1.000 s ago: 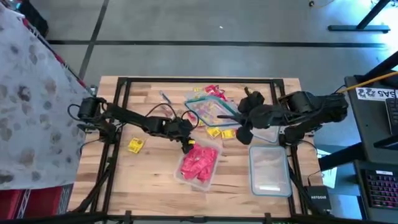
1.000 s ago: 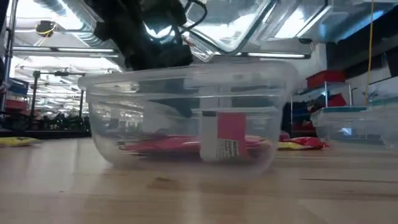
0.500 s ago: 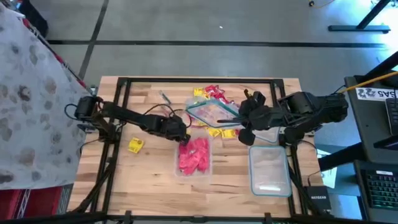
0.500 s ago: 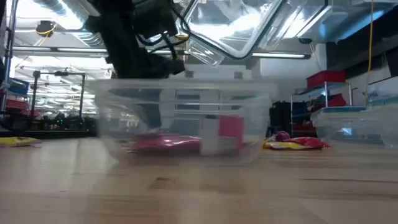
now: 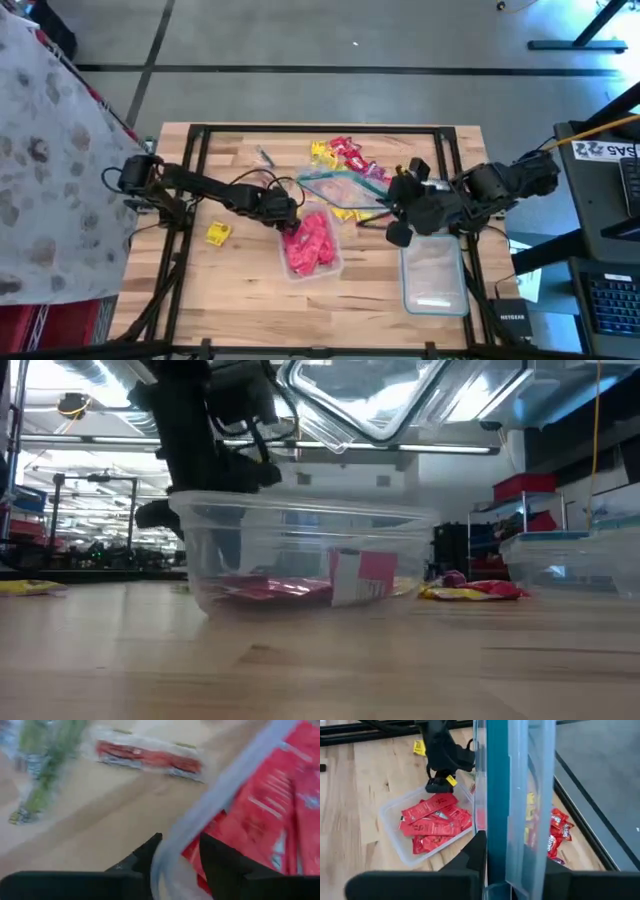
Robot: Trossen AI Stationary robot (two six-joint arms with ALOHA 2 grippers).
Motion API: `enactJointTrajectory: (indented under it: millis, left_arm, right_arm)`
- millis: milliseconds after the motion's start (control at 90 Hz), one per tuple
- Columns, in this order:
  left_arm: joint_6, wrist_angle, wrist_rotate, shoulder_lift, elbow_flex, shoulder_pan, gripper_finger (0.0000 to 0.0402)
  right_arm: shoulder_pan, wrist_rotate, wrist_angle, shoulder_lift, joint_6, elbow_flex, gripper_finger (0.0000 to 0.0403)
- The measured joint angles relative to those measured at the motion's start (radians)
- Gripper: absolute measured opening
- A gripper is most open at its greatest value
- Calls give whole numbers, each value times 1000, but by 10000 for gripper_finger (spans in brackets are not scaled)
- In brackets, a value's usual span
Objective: Sort candy
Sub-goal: Close the rectangular transparent bin
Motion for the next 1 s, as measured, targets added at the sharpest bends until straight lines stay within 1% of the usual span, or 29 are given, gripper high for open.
enactJointTrajectory:
  millis: [89,189,267,400,511,578,678,756,822,867,922,1000]
  left_arm:
    - [25,-37,-2,-47,0,0,147]
    - [43,-64,-27,-126,0,2,158]
    - [48,-89,-49,-201,1,7,159]
    - [65,-127,-80,-348,2,10,159]
    - [69,-133,-85,-468,2,1,159]
    - [66,-135,-91,-540,2,-13,158]
    - [62,-134,-123,-633,2,-38,158]
    - [49,-134,-159,-686,3,-61,158]
    - [42,-134,-194,-713,3,-79,158]
    - [39,-135,-214,-723,3,-90,158]
    - [37,-134,-225,-727,3,-101,158]
    - [26,-134,-227,-720,3,-116,158]
  right_arm:
    - [26,22,-15,12,24,0,27]
    - [48,52,-24,30,43,0,27]
    - [50,66,-22,45,42,0,27]
    - [57,43,5,78,12,0,27]
    - [96,50,43,131,-50,27,27]
    - [123,95,17,179,-92,49,27]
    - [143,223,-11,256,-172,77,27]
    - [144,329,-20,315,-262,88,27]
    - [143,393,-8,371,-336,90,27]
    - [144,416,-14,409,-377,89,27]
    - [145,420,-16,452,-416,89,27]
    - [146,416,-13,503,-423,89,27]
